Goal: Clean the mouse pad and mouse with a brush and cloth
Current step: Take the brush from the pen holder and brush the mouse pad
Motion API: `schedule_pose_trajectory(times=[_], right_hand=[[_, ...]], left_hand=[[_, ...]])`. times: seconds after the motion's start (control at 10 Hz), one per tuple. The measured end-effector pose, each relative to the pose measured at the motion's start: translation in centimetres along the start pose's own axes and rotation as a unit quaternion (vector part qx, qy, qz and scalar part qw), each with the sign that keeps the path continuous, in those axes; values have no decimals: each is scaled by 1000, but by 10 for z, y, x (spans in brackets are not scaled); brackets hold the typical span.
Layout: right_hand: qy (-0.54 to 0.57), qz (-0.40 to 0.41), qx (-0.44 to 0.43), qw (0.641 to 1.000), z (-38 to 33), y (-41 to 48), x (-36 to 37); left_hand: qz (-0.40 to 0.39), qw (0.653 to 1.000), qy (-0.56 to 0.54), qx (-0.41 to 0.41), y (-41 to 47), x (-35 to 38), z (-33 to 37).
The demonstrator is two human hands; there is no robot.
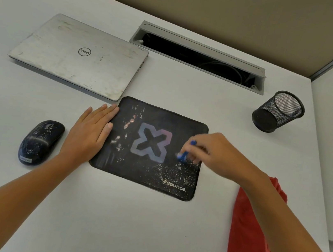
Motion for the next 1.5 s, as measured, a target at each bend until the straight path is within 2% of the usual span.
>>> schedule_pose_trajectory(times=[0.1,0.2,0.3,0.4,0.5,0.6,0.7,0.8,0.9,1.0,1.1,1.2,1.3,1.4,1.5], right_hand=[[66,-56,1,996,-3,-10,10],[49,138,1,989,10,-6,-29],[0,146,16,989,13,-8,-29],[36,-26,31,999,10,-19,2],[33,18,25,999,13,-17,-12],[-45,160,17,986,14,-18,-35],[-7,66,32,997,18,-20,-20],[49,43,37,997,19,-29,-17],[-6,170,25,985,20,-31,-37],[8,75,43,996,26,-35,-19],[75,41,47,995,26,-40,-11],[49,206,39,976,31,-43,-35],[39,125,77,988,36,-42,-22],[110,50,83,989,36,-43,-10],[126,206,64,968,41,-35,-34]], left_hand=[[1,1000,-2,0,0,0,0],[1,1000,-1,0,0,1,-1],[0,1000,-1,-1,0,1,-1],[1,1000,1,-3,0,1,-1],[1,1000,2,-1,0,1,-2],[0,1000,2,-1,-1,1,-1],[1,1000,2,-3,-1,1,0],[0,1000,3,-3,0,0,-1],[0,1000,2,-2,0,0,-1],[2,1000,2,-2,-1,0,0],[1,1000,1,-3,0,1,-1],[-2,1000,1,-2,0,1,-1],[-2,1000,-3,-4,-1,0,0],[-1,1000,-5,-5,-1,-1,1],[-2,1000,-6,-8,-1,-2,1]])
Point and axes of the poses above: each hand's wrist, its own y-axis towards the middle knuckle, its own x-axis out of the palm, z = x × y, the point moved 7 cm from there along y, towards the middle knuckle, and after that the axes turned 13 degrees about y, right-handed, at the moved point
